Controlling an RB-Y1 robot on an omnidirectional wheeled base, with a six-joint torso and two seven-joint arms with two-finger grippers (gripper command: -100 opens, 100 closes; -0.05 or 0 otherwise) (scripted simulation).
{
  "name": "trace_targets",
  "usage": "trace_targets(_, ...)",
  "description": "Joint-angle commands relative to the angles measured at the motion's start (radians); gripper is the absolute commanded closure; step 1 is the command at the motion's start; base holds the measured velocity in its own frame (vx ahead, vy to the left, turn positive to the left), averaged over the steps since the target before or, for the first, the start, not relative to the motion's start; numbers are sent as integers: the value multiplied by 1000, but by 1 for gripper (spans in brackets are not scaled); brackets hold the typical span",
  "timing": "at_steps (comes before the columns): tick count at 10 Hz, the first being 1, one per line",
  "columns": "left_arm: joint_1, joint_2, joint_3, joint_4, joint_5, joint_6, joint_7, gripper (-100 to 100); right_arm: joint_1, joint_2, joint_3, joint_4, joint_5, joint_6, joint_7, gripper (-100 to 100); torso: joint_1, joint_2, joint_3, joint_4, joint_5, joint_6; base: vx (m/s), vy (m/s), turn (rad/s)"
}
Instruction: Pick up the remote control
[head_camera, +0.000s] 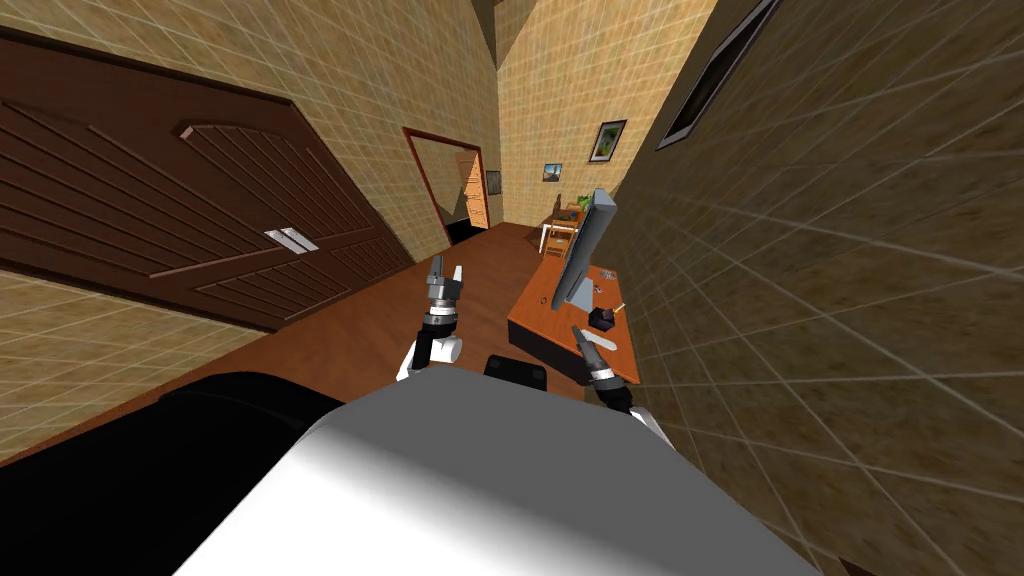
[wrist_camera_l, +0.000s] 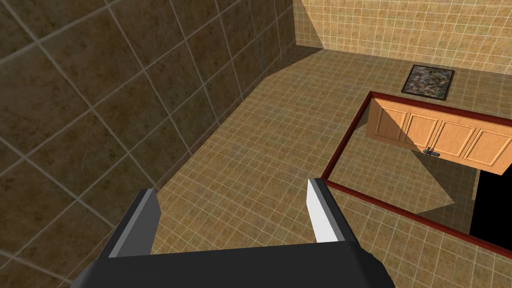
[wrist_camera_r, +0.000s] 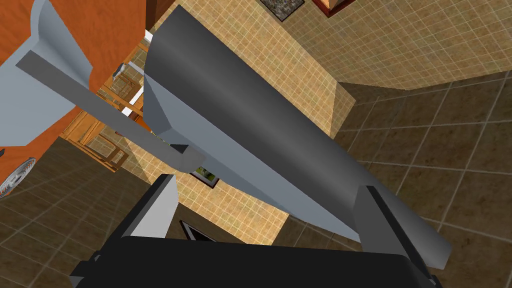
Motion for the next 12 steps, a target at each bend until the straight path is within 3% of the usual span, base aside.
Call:
trace_targets(1, 0, 0, 0, 0, 0, 0, 0, 0, 1, -16, 10, 50, 12, -7, 4, -100, 0, 0, 0, 0, 0, 0, -22, -2, 152)
trace_targets(4, 0, 0, 0, 0, 0, 0, 0, 0, 0, -90, 62, 149, 64, -1, 15, -100, -1, 0, 0, 0, 0, 1, -26, -2, 188)
trace_targets(6, 0, 0, 0, 0, 0, 0, 0, 0, 0, -90, 62, 180, 64, -1, 15, -100, 0, 0, 0, 0, 0, 1, -13, -3, 83)
trace_targets(7, 0, 0, 0, 0, 0, 0, 0, 0, -3, -126, 90, 220, 91, 1, 21, -100, 0, -1, 0, 0, 0, 1, -15, 2, 285)
trace_targets(9, 0, 0, 0, 0, 0, 0, 0, 0, -3, -126, 90, 245, 91, 1, 21, -100, -1, -1, 0, 0, 0, 1, -10, -9, 64)
trace_targets(10, 0, 0, 0, 0, 0, 0, 0, 0, -8, -161, 119, 273, 116, 3, 27, -100, -1, -1, -1, 0, 0, 1, -14, -3, 242)
trace_targets(12, 0, 0, 0, 0, 0, 0, 0, 0, -8, -161, 119, 311, 116, 3, 27, -100, -1, -1, 0, 0, 0, 1, -9, -9, 93)
